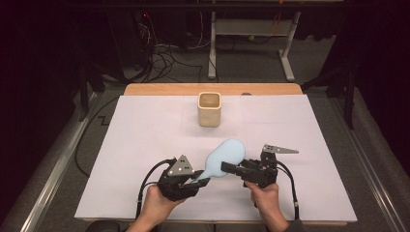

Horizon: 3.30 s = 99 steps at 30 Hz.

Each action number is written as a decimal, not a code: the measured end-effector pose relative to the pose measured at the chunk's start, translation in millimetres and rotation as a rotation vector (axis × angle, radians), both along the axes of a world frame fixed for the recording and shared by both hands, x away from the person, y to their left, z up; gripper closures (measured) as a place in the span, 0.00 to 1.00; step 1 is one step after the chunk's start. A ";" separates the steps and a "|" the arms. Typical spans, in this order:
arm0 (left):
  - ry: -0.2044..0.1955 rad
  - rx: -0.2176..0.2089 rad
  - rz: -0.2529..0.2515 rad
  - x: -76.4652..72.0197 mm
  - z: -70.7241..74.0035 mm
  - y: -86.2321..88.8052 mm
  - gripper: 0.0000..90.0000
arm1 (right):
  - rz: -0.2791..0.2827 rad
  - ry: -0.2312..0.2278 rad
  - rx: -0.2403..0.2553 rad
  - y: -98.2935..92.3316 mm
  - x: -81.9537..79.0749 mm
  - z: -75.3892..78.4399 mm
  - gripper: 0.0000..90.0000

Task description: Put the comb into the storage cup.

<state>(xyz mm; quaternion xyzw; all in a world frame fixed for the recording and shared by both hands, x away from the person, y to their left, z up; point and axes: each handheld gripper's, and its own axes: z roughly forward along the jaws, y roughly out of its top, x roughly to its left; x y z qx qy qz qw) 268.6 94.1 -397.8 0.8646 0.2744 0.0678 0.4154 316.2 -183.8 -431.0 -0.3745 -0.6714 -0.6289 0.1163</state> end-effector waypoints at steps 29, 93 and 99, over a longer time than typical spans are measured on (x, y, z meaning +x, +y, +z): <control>0.027 -0.003 -0.054 0.5 -4.4 6.4 0.71 | 0.110 -0.008 0.026 6.8 1.2 25.9 0.66; -0.134 -0.144 0.455 -0.7 -55.6 152.9 0.32 | 0.036 -0.024 -0.145 -17.9 13.8 65.3 0.65; -0.144 -0.153 0.496 2.1 -56.2 156.7 0.31 | 0.008 -0.034 -0.153 -25.4 16.3 68.1 0.65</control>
